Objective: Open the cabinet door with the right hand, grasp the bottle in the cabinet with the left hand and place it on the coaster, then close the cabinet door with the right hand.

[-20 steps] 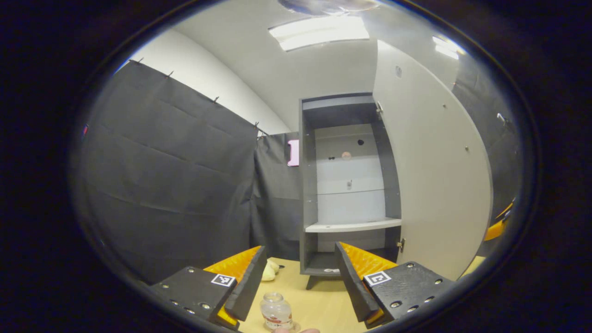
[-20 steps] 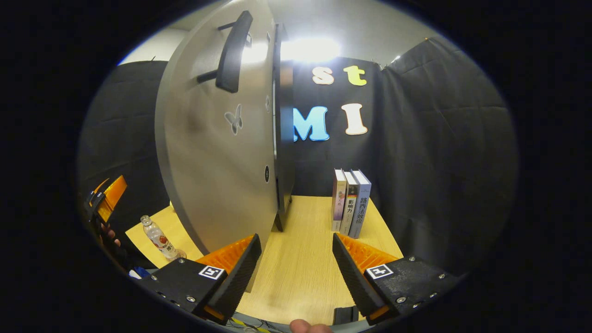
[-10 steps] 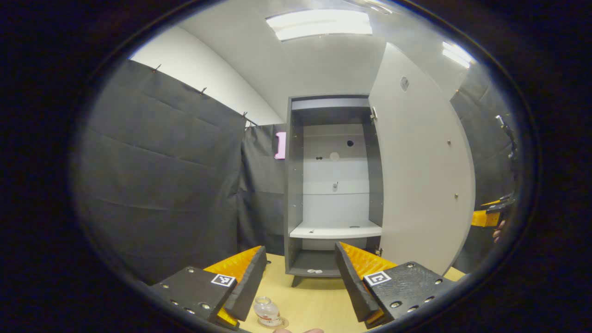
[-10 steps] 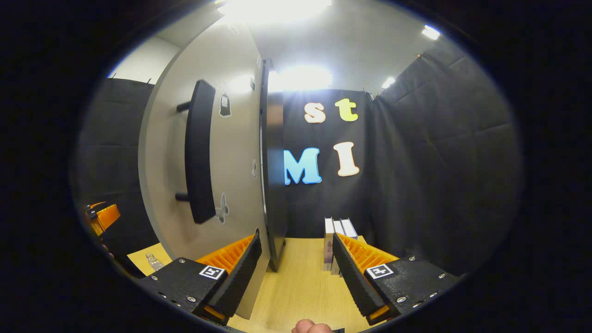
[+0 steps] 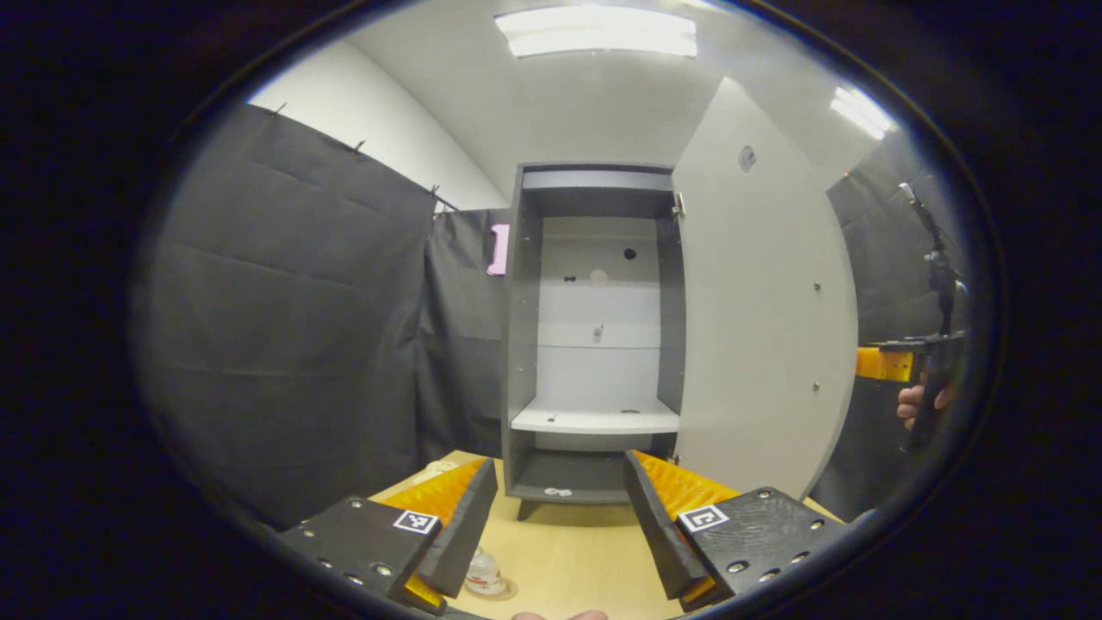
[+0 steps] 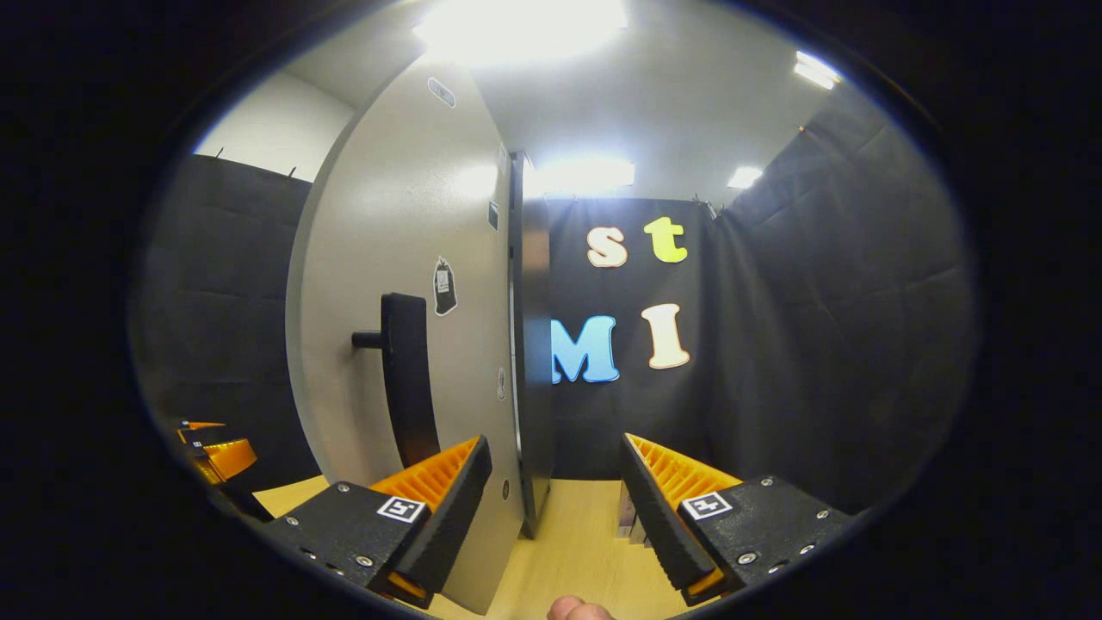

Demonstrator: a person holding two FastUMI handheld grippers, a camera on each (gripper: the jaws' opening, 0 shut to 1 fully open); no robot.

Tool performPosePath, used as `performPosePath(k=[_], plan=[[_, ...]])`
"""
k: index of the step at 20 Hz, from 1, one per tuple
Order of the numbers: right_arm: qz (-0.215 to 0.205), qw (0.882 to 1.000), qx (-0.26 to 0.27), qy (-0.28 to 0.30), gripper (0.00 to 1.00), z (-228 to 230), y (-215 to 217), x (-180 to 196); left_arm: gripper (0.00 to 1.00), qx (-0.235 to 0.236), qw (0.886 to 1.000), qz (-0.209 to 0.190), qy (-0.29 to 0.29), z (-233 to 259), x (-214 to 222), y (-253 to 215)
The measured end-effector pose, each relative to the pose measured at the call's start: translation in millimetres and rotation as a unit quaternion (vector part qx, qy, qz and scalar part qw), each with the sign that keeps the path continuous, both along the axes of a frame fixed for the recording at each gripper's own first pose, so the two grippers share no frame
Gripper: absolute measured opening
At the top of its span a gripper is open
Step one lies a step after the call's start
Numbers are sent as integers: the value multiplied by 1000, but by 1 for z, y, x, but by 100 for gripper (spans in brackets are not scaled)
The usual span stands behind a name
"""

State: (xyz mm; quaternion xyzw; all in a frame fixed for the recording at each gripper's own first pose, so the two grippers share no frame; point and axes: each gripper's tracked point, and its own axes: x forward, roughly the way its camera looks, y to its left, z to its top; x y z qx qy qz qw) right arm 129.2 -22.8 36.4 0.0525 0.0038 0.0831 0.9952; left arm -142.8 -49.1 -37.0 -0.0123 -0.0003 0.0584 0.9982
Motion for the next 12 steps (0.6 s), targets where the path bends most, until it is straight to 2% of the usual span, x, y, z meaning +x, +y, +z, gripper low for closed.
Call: performPosePath(k=[1, 2, 4, 6, 9, 12], plan=[[-10, 1000, 3, 9, 92, -3, 0, -2, 85, 2, 1000, -3, 4, 1, 6, 4], [-19, 1000, 5, 13, 89, -3, 2, -4, 85, 8, 1000, -9, -2, 8, 9, 8], [-38, 999, 0, 4, 92, 4, 8, -5, 85, 33, 999, 8, -7, 16, 18, 30], [-46, 999, -11, -4, 92, 5, 21, -10, 85, 43, 999, 0, -5, 16, 25, 40], [-52, 999, -9, -3, 91, 6, 46, -14, 85, 42, 999, -24, -4, 11, 35, 38], [-80, 996, -19, -24, 91, 14, 62, -18, 85, 26, 999, -37, -7, 4, 46, 48]])
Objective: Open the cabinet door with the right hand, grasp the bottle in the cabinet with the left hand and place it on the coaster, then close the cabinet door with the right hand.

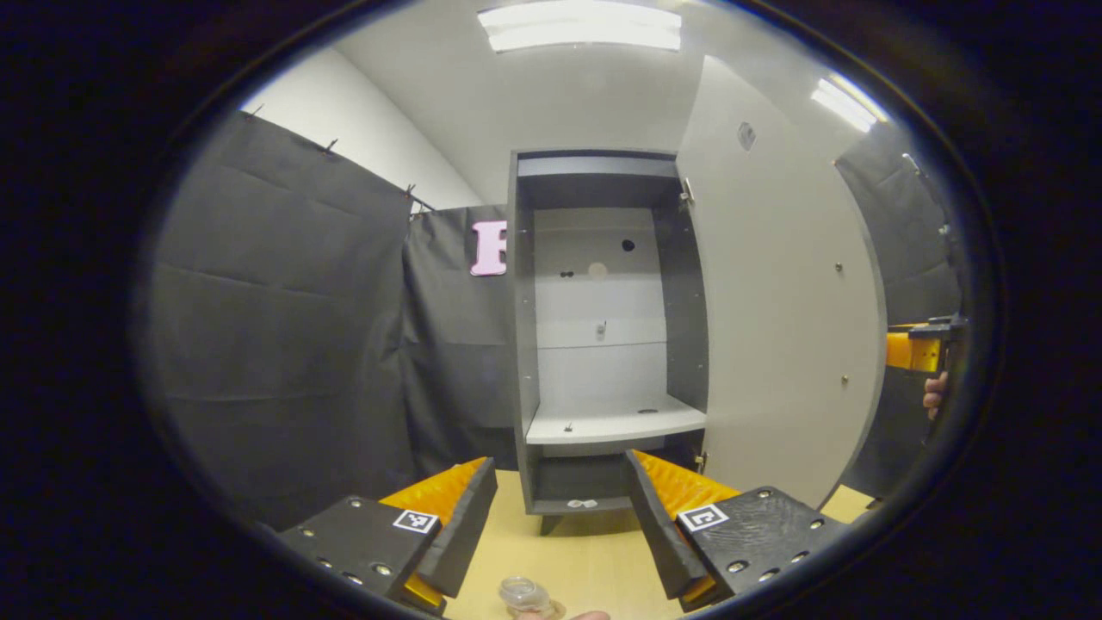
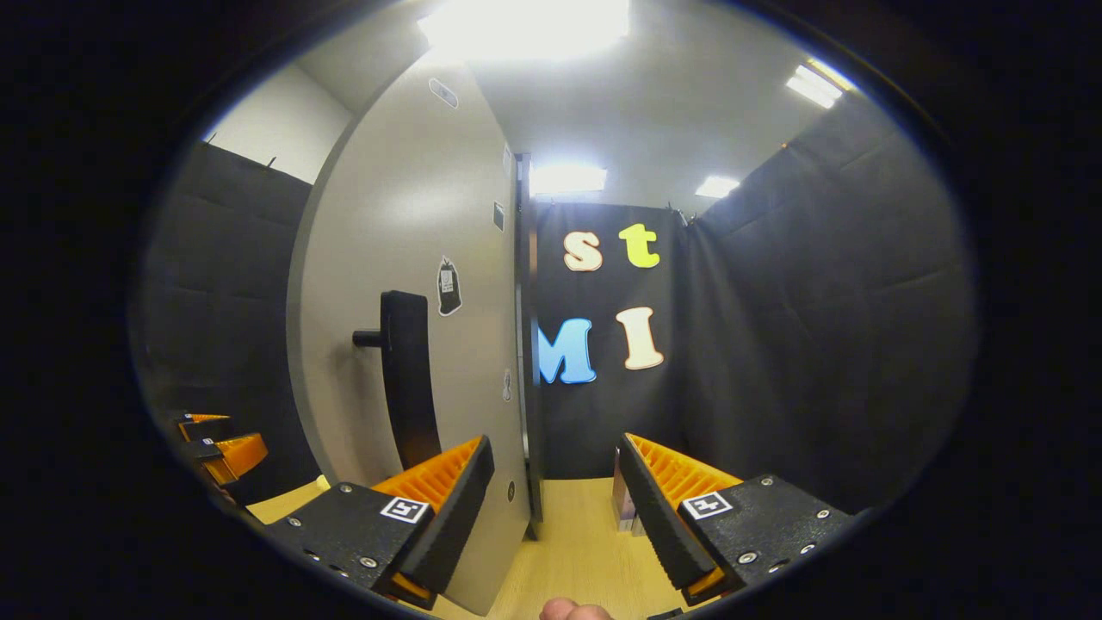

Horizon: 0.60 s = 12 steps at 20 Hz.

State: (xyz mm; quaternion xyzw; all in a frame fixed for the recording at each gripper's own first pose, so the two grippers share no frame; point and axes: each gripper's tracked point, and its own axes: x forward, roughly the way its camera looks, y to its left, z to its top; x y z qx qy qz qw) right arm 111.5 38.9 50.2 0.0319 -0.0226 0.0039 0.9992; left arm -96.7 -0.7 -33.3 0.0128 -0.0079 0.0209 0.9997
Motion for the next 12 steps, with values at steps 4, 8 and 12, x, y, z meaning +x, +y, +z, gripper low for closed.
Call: performPosePath(k=[4, 8, 12], plan=[[-43, 999, 7, -17, 91, 1, 18, -2, 85, 5, 1000, -14, 7, -11, 15, 19], [-86, 996, 6, -31, 91, 9, 28, -1, 85, 1, 1000, -16, 12, -20, 28, 39], [-87, 996, -11, -25, 91, 12, 43, -1, 85, -23, 999, -25, 17, -20, 40, 45]])
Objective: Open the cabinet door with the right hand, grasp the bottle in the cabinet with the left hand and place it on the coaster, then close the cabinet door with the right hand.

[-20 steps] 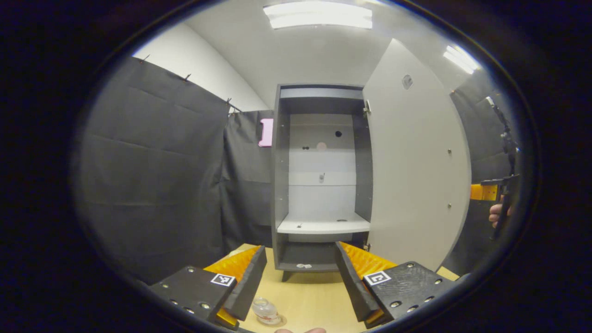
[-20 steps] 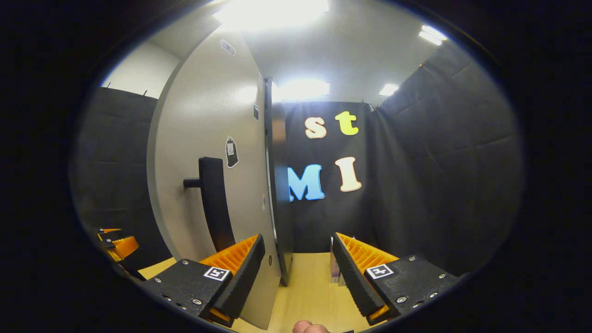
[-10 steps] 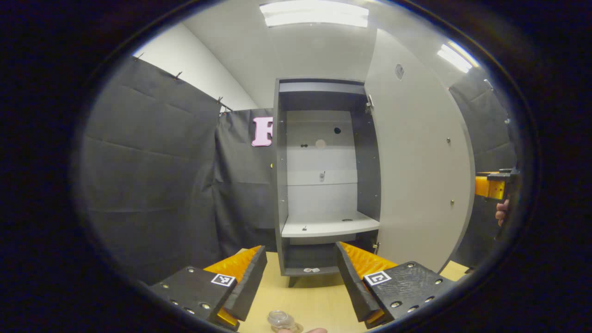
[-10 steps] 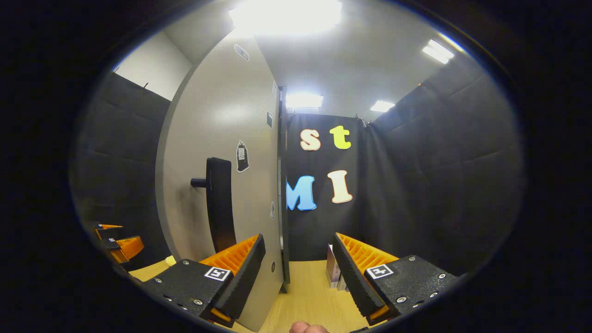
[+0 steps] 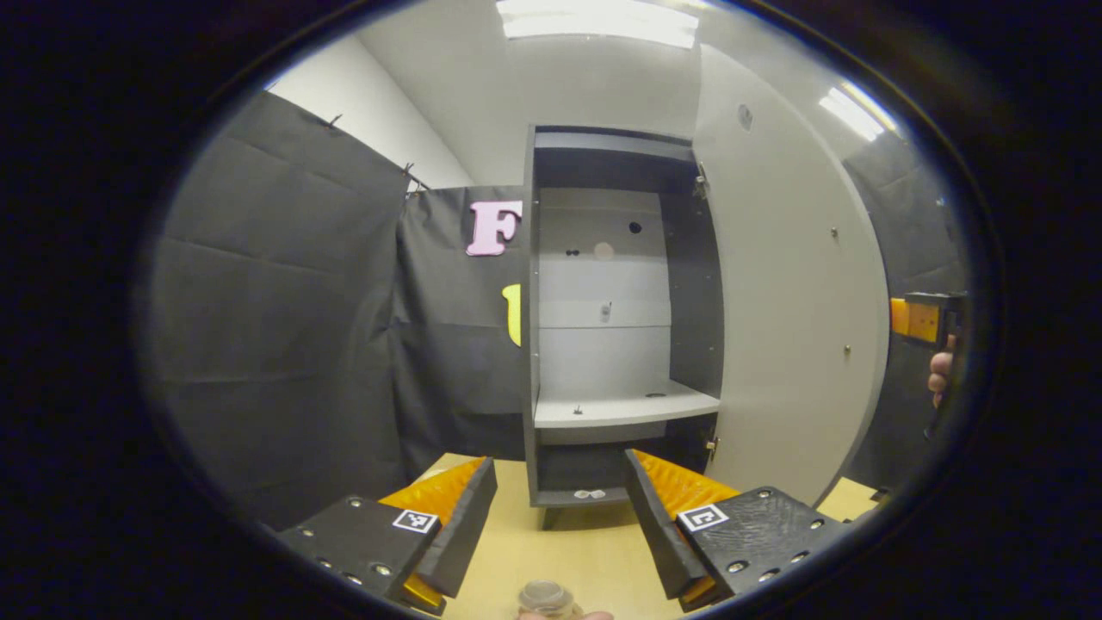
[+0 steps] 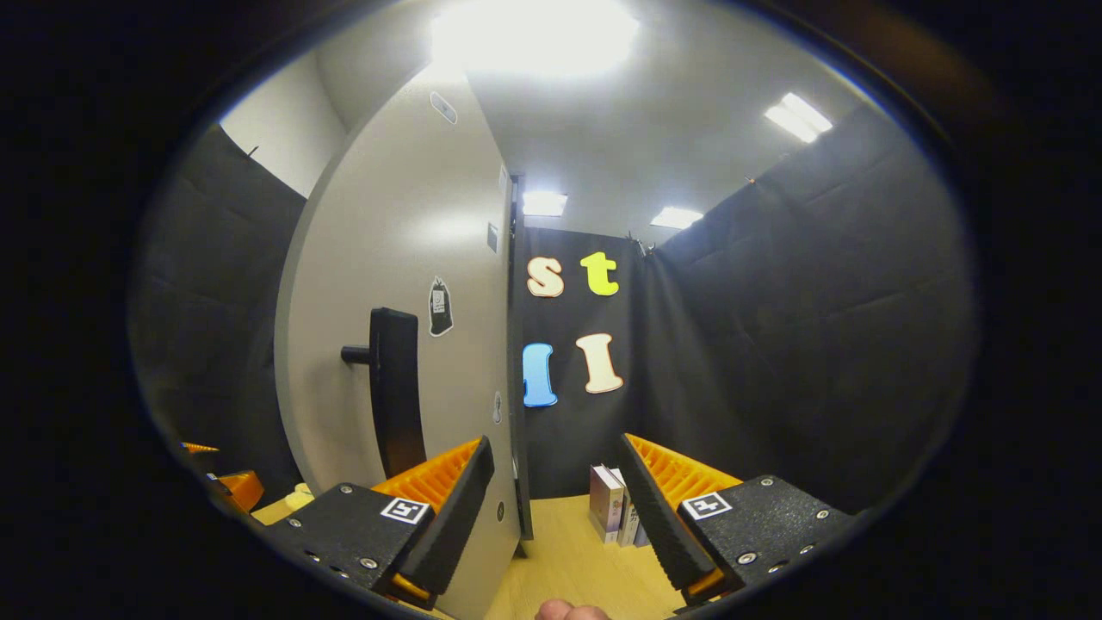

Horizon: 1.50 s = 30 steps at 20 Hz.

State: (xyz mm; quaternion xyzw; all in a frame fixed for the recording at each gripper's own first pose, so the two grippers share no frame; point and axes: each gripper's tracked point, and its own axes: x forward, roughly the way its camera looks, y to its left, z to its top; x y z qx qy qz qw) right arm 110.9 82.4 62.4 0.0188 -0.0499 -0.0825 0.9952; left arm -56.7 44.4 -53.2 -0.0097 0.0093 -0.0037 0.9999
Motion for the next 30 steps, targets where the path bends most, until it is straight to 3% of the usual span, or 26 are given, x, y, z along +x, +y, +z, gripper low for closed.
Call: performPosePath(k=[7, 17, 30], plan=[[31, 1000, 0, -3, 91, 2, 43, 13, 85, 13, 1000, 10, -1, -3, 6, 21], [85, 996, -5, 7, 91, -2, 99, 44, 85, 44, 999, -17, -10, 9, -1, 19], [114, 993, -34, 13, 93, -8, 130, 60, 85, 28, 999, 16, -6, 11, 4, 54]])
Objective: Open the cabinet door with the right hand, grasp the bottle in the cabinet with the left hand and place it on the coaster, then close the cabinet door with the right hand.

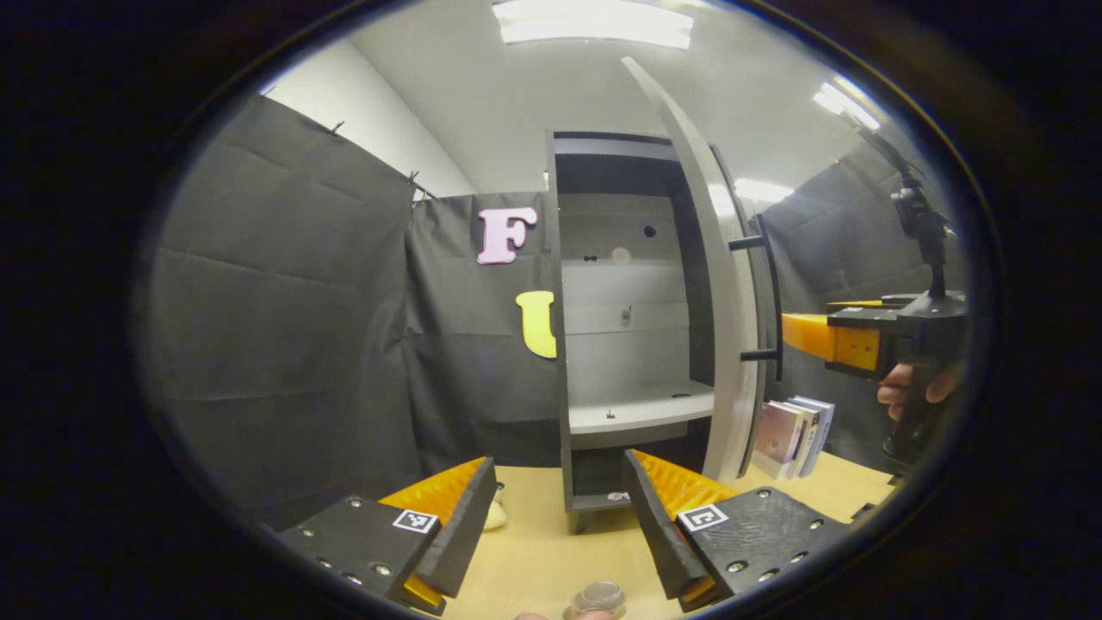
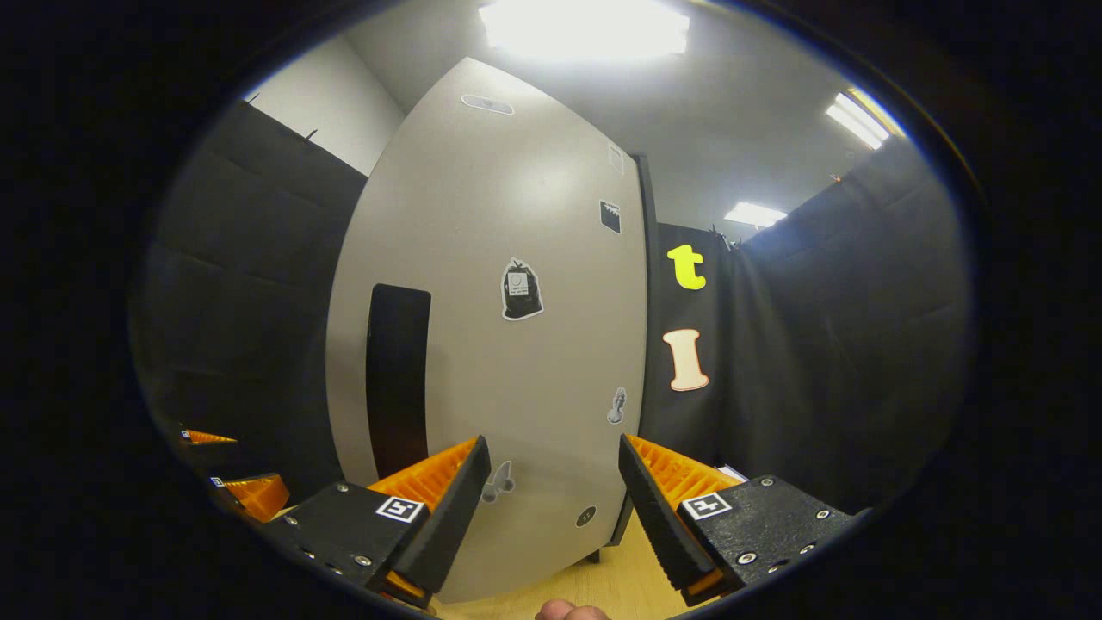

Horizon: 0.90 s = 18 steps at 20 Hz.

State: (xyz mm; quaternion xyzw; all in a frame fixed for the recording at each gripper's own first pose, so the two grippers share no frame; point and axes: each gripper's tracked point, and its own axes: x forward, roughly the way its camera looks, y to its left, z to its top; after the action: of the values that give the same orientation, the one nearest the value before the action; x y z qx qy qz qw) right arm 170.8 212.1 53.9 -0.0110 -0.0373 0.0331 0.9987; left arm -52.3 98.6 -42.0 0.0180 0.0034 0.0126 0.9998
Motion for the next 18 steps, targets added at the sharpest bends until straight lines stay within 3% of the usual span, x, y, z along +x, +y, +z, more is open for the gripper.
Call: performPosePath(k=[6, 9, 11, 12, 13, 15, 18], plan=[[16, 1000, 2, 20, 93, -16, 12, 3, 85, 1, 1000, 5, -3, 13, 9, 1], [17, 999, 8, 35, 93, -23, 15, 3, 91, -7, 1000, -12, 2, 22, 25, -14], [8, 999, 7, 38, 93, -23, 11, 4, 85, -22, 999, -26, 9, 25, 36, -22], [4, 999, 5, 36, 93, -21, 10, 3, 92, -29, 999, -31, 13, 26, 41, -26], [3, 999, 3, 33, 93, -20, 11, 3, 92, -34, 999, -30, 19, 27, 46, -26], [1, 1000, 2, 29, 93, -20, 9, 5, 85, -41, 998, -31, 23, 33, 54, -27], [-3, 999, -5, 34, 93, -25, 10, 5, 85, -34, 999, -27, 27, 36, 63, -27]])
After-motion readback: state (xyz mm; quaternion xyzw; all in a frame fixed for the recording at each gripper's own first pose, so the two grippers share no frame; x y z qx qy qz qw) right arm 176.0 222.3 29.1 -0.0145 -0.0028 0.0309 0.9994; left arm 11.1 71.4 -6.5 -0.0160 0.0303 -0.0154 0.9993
